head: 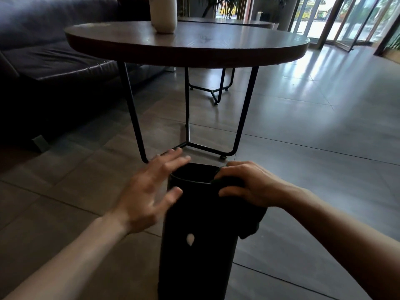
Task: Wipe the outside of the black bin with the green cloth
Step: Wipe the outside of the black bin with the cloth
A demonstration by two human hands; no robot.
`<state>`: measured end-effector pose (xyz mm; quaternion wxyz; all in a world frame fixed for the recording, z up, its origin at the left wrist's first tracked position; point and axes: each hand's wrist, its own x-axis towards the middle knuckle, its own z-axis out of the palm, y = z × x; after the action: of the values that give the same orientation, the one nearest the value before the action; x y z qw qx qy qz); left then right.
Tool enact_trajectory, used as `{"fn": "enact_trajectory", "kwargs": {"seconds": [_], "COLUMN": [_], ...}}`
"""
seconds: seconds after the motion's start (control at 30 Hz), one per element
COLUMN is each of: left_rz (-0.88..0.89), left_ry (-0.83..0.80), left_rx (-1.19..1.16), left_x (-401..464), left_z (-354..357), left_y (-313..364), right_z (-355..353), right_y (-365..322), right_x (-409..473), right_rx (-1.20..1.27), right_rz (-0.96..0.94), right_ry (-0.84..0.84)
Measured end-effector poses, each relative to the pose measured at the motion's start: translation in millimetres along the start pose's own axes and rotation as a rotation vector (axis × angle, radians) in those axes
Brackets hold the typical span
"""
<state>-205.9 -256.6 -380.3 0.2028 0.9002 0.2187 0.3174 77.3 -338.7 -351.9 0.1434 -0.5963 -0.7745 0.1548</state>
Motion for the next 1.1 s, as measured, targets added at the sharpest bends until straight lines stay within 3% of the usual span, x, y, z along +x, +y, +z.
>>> {"fn": "enact_trajectory", "kwargs": {"seconds": [0.1, 0.27, 0.47, 0.53, 0.6, 0.73, 0.9, 1.03, 1.1], "left_rz": [0.120, 0.027, -0.031, -0.050, -0.062, -0.081, -0.134, -0.144, -0.151], "left_ry": [-0.104, -0.086, -0.105, -0.082, -0.073, -0.108, -0.095, -0.093, -0.083], "left_rx": [0.163, 0.159, 0.105, 0.107, 0.093, 0.093, 0.080, 0.039, 0.024], "left_x": [0, 1, 8, 12, 17, 23, 17, 13, 13], "left_z": [26, 20, 14, 15, 14, 11, 2, 1, 1], "left_y": [11, -6, -21, -26, -29, -37, -43, -42, -43], "right_z": [-1, 18, 43, 57, 84, 152, 197, 180, 153], "right_y": [3, 0, -21, -33, -43, -41, -33, -24, -20], "right_x": [8, 13, 10, 10, 10, -5, -28, -27, -10], "right_rx": [-0.007, -0.096, -0.094, -0.056, -0.083, -0.397, -0.524, -0.552, -0.463], "right_rz": [0.005, -0.054, -0.071, -0.126, -0.183, -0.290, -0.624, -0.716, -0.577], "right_ry": [0.044, 0.259, 0.898, 0.976, 0.891, 0.551, 0.307, 0.251, 0.402]}}
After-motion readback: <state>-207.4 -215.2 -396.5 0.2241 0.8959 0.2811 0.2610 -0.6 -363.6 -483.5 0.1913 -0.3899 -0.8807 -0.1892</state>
